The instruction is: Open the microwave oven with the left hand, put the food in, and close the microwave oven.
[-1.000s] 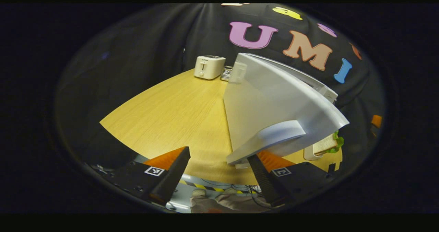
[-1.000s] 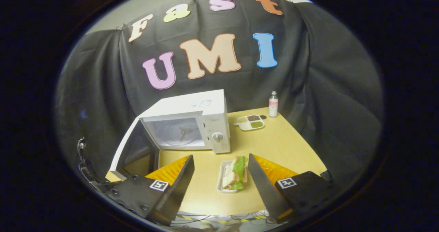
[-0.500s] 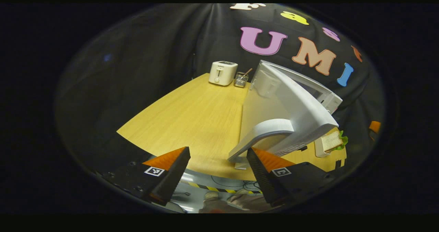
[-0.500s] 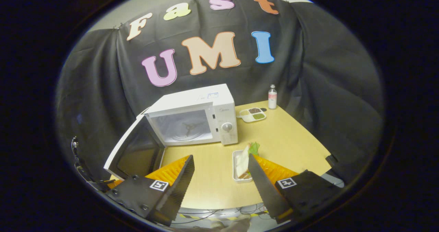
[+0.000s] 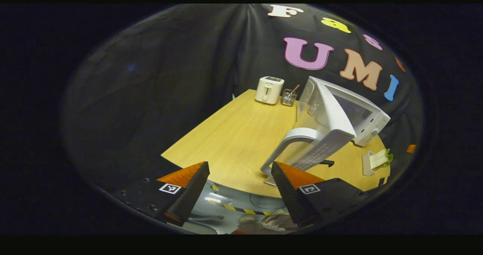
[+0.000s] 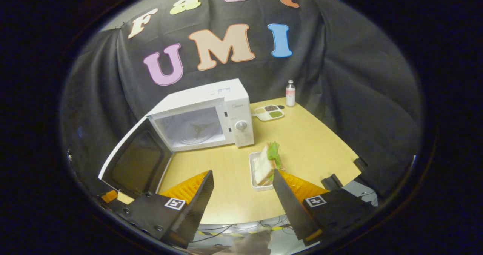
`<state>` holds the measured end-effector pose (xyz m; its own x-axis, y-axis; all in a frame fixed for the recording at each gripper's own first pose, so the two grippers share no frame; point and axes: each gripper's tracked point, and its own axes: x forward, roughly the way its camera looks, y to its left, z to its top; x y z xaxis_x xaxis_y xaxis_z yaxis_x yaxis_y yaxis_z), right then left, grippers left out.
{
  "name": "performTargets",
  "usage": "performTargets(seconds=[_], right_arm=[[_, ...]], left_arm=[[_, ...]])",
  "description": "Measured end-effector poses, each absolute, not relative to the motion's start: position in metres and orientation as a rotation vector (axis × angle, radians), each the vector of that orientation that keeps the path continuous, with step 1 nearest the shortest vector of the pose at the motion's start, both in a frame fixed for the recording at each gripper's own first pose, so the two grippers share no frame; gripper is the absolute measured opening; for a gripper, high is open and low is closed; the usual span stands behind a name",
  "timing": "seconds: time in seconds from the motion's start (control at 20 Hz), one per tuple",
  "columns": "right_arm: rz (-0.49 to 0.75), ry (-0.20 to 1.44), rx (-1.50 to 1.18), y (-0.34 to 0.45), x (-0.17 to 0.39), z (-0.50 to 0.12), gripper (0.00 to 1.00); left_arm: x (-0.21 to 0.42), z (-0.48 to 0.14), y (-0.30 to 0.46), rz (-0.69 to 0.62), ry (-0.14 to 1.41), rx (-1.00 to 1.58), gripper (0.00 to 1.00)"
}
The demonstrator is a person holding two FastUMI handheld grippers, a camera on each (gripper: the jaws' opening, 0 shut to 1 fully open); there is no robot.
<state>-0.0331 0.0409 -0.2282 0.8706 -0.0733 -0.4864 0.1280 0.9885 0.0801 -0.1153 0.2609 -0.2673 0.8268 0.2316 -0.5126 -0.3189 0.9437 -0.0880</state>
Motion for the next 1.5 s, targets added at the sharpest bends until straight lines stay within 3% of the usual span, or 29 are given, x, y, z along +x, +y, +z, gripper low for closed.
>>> performTargets(seconds=[0.15, 0.25, 0.3, 0.35, 0.4, 0.45, 0.55, 0.6, 0.8, 0.85, 1.3, 1.35, 1.4, 1.45, 1.5], right_arm=[[-0.125, 0.578, 0.115, 0.023, -0.016, -0.243, 0.99], [-0.120, 0.601, 0.106, 0.013, 0.002, -0.245, 0.92], [-0.110, 0.621, 0.101, 0.010, 0.009, -0.249, 0.92], [-0.099, 0.645, 0.098, 0.006, 0.017, -0.252, 0.99], [-0.087, 0.674, 0.097, 0.003, 0.024, -0.257, 0.99], [-0.075, 0.706, 0.102, -0.001, 0.033, -0.263, 0.92], [-0.027, 0.811, 0.137, -0.002, 0.045, -0.281, 0.92], [-0.007, 0.870, 0.152, -0.006, 0.048, -0.291, 0.99], [0.028, 1.046, 0.230, -0.020, 0.067, -0.322, 0.99], [0.036, 1.086, 0.247, -0.022, 0.069, -0.329, 0.92], [0.089, 1.274, 0.233, -0.032, 0.085, -0.382, 0.88], [0.099, 1.284, 0.247, -0.029, 0.085, -0.386, 0.98], [0.104, 1.296, 0.264, -0.026, 0.084, -0.389, 0.88], [0.103, 1.306, 0.279, -0.025, 0.084, -0.392, 0.98], [0.106, 1.315, 0.297, -0.022, 0.082, -0.397, 0.86]], left_arm=[[-0.124, -0.247, 0.261, 0.326, 0.486, -0.177, 0.96], [-0.128, -0.232, 0.259, 0.350, 0.459, -0.150, 0.96], [-0.129, -0.223, 0.257, 0.364, 0.440, -0.144, 0.97], [-0.129, -0.212, 0.254, 0.381, 0.417, -0.146, 0.96], [-0.129, -0.203, 0.250, 0.401, 0.395, -0.151, 0.96], [-0.129, -0.193, 0.246, 0.420, 0.369, -0.151, 0.96], [-0.129, -0.174, 0.238, 0.453, 0.320, -0.140, 0.96], [-0.129, -0.165, 0.236, 0.471, 0.301, -0.127, 0.96], [-0.124, -0.140, 0.223, 0.544, 0.245, -0.103, 0.96], [-0.122, -0.132, 0.220, 0.557, 0.225, -0.120, 0.96], [-0.115, -0.097, 0.185, 0.617, 0.151, -0.131, 0.96], [-0.114, -0.097, 0.181, 0.616, 0.149, -0.131, 0.96], [-0.112, -0.097, 0.178, 0.615, 0.150, -0.133, 0.96], [-0.111, -0.097, 0.175, 0.612, 0.152, -0.139, 0.93], [-0.110, -0.097, 0.172, 0.609, 0.150, -0.144, 0.93]])
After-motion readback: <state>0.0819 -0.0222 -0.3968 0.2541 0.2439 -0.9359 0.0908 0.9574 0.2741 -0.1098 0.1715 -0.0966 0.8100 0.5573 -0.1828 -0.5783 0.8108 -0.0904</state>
